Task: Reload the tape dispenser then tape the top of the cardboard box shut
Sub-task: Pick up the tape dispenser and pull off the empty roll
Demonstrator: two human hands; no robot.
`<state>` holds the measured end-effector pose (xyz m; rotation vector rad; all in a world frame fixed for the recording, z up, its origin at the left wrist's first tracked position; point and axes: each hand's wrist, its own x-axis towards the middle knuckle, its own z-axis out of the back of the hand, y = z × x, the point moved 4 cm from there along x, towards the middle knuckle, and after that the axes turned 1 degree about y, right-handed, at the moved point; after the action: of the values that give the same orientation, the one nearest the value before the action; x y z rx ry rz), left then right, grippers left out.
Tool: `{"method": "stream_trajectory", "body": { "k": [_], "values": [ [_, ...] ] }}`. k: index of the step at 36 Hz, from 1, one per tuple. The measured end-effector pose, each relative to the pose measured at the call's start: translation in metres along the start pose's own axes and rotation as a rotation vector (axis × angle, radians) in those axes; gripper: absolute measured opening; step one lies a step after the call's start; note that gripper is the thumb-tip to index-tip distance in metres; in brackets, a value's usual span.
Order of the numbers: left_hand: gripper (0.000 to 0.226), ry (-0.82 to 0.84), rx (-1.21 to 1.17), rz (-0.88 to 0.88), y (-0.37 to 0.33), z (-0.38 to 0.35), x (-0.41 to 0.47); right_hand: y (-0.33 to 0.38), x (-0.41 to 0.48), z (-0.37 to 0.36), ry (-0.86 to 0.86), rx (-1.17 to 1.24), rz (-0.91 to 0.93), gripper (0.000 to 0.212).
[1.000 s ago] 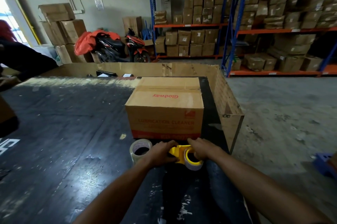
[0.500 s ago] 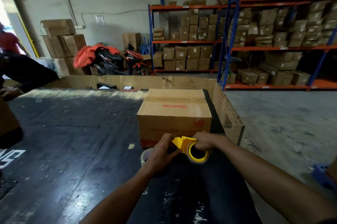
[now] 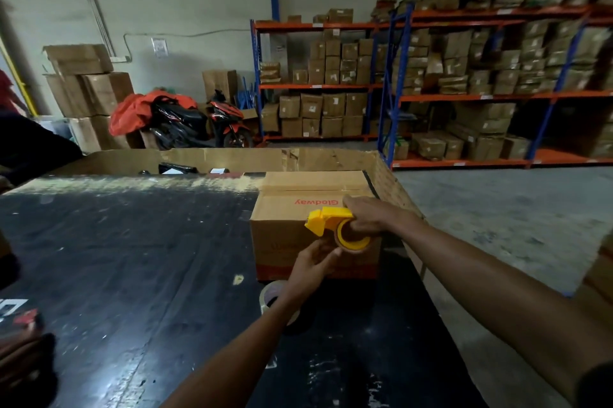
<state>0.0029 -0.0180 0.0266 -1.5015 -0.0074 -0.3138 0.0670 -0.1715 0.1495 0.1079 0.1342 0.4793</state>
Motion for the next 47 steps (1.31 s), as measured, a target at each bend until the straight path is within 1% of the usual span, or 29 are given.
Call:
{"method": "stream_trajectory", "body": {
  "k": [1, 3, 5, 8, 11, 14, 18, 20, 22, 27, 30, 34, 35, 37, 40, 41, 44, 47],
  "values": [
    [0.038, 0.021, -0.059, -0.005, -0.012, -0.004, 0.004, 0.001, 0.001, 0.009, -0.029, -0.002, 0.002, 0.021],
    [0.039, 0.008, -0.143, -0.012, -0.032, -0.009, 0.016, 0.004, 0.002, 0.026, -0.082, -0.014, 0.007, 0.019],
    [0.033, -0.03, -0.181, -0.029, -0.048, -0.01, 0.03, 0.008, 0.005, 0.044, -0.124, -0.021, 0.005, 0.017],
    [0.024, -0.076, -0.202, -0.042, -0.069, -0.006, 0.05, 0.012, 0.007, 0.073, -0.168, -0.068, 0.013, 0.021],
    [0.034, -0.077, -0.204, -0.073, -0.084, -0.001, 0.063, 0.017, 0.006, 0.099, -0.194, -0.133, 0.03, 0.03],
    [0.034, -0.076, -0.185, -0.102, -0.093, 0.001, 0.069, 0.018, 0.005, 0.12, -0.172, -0.143, 0.013, 0.038],
    [0.036, -0.091, -0.142, -0.109, -0.096, 0.002, 0.073, 0.013, 0.006, 0.142, -0.043, -0.056, -0.047, 0.052],
    [0.033, -0.09, -0.126, -0.112, -0.095, 0.001, 0.073, 0.012, 0.007, 0.155, -0.058, -0.045, -0.035, 0.062],
    [0.032, -0.08, -0.123, -0.118, -0.094, -0.002, 0.073, 0.01, 0.006, 0.166, -0.094, -0.018, -0.013, 0.066],
    [0.037, -0.068, -0.152, -0.108, -0.093, -0.007, 0.072, 0.001, 0.012, 0.175, -0.072, 0.168, 0.016, 0.061],
    [0.037, -0.088, -0.152, -0.098, -0.09, -0.009, 0.072, -0.002, 0.017, 0.171, -0.068, 0.194, 0.006, 0.06],
    [0.019, -0.18, -0.158, -0.092, -0.085, -0.015, 0.074, 0.001, 0.023, 0.169, -0.104, 0.145, 0.004, 0.059],
    [0.018, -0.2, -0.165, -0.093, -0.084, -0.016, 0.074, 0.001, 0.025, 0.168, -0.116, 0.127, 0.006, 0.06],
    [0.025, -0.248, -0.167, -0.099, -0.082, -0.017, 0.077, 0.002, 0.03, 0.167, -0.139, 0.082, 0.012, 0.061],
    [0.046, -0.307, -0.159, -0.097, -0.081, -0.019, 0.079, 0.003, 0.035, 0.167, -0.167, 0.018, 0.025, 0.06],
    [0.048, -0.32, -0.161, -0.095, -0.081, -0.019, 0.081, 0.002, 0.036, 0.168, -0.168, 0.013, 0.026, 0.058],
    [0.041, -0.319, -0.179, -0.087, -0.076, -0.019, 0.081, 0.002, 0.037, 0.169, -0.154, 0.036, 0.029, 0.049],
    [0.023, -0.259, -0.22, -0.083, -0.07, -0.018, 0.075, 0.001, 0.04, 0.169, -0.123, 0.03, 0.009, 0.051]
  ]
}}
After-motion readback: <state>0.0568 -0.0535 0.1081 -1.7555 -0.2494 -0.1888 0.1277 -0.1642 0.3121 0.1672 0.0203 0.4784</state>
